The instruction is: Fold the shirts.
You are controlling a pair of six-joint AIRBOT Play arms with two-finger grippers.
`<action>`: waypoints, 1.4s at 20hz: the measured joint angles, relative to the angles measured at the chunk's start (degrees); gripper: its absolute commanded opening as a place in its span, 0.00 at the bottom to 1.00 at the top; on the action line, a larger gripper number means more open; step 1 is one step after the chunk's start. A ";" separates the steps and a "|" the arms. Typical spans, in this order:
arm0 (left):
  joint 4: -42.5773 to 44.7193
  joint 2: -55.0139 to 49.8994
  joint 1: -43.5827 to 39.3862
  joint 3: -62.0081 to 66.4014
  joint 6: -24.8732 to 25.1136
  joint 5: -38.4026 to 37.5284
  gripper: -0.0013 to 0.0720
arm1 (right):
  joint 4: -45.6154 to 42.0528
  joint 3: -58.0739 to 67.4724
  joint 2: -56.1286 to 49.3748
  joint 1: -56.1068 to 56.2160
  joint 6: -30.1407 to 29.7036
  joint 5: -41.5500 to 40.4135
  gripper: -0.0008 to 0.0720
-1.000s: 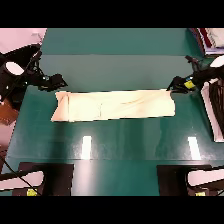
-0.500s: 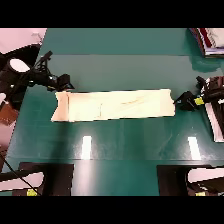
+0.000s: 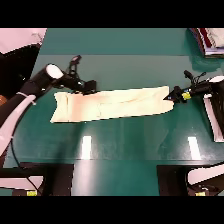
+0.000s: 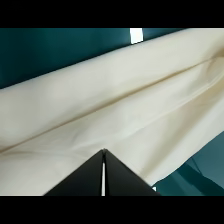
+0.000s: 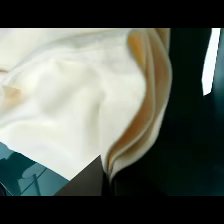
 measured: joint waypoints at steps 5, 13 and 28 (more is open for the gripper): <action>-0.48 -8.76 -7.41 7.65 -0.37 1.20 0.05 | 1.25 8.00 6.10 2.12 2.95 3.45 0.03; -0.44 -18.45 -12.35 17.33 -1.66 -0.83 0.05 | 5.16 23.08 12.13 13.14 5.77 6.08 0.03; 6.23 -13.20 -6.19 18.95 -0.55 -5.90 0.05 | 5.95 30.97 10.25 29.70 6.56 2.75 0.03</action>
